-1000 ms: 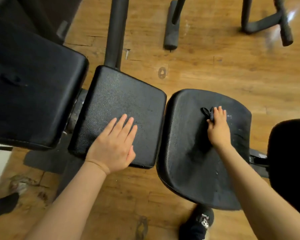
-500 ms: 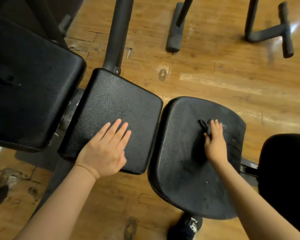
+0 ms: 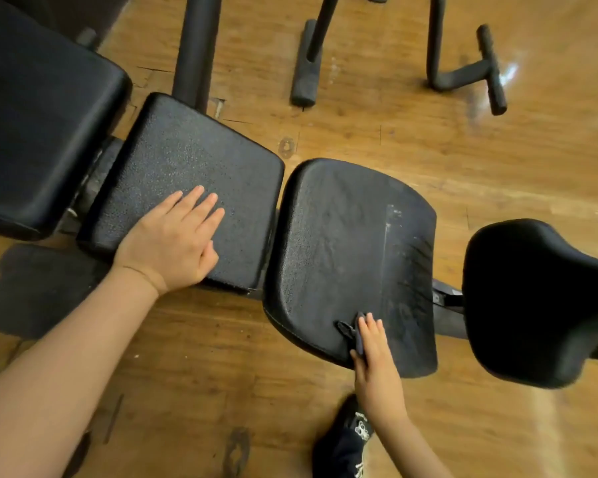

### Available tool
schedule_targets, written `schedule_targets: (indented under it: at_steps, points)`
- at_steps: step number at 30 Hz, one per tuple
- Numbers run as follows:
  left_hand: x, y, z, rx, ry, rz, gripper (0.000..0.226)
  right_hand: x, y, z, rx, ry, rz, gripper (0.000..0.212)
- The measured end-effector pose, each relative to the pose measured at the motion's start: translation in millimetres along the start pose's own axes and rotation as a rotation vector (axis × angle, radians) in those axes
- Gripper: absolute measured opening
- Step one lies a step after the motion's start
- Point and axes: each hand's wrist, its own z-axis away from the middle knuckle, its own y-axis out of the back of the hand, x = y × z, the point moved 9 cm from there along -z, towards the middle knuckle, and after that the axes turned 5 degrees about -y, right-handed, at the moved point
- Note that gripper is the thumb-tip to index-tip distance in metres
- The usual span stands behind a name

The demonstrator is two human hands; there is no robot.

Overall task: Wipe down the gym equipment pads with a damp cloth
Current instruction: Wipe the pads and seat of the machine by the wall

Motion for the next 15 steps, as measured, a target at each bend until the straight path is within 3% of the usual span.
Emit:
schedule_targets:
  at_steps: [4, 7, 9, 15]
  points:
    - [-2, 1, -1, -0.049, 0.052, 0.032, 0.055, 0, 0, -1, -0.021, 0.007, 0.035, 0.056]
    - [5, 1, 4, -0.069, 0.202, 0.066, 0.056, -2, -1, -3, -0.045, 0.021, 0.050, 0.056]
    - [34, -4, 9, -0.085, 0.263, 0.111, 0.057, -3, -3, -4, -0.055, 0.032, 0.071, 0.056]
    - [154, -17, -6, -0.098, 0.154, 0.294, 0.062, -3, 5, -25, -0.048, 0.074, 0.106, 0.056]
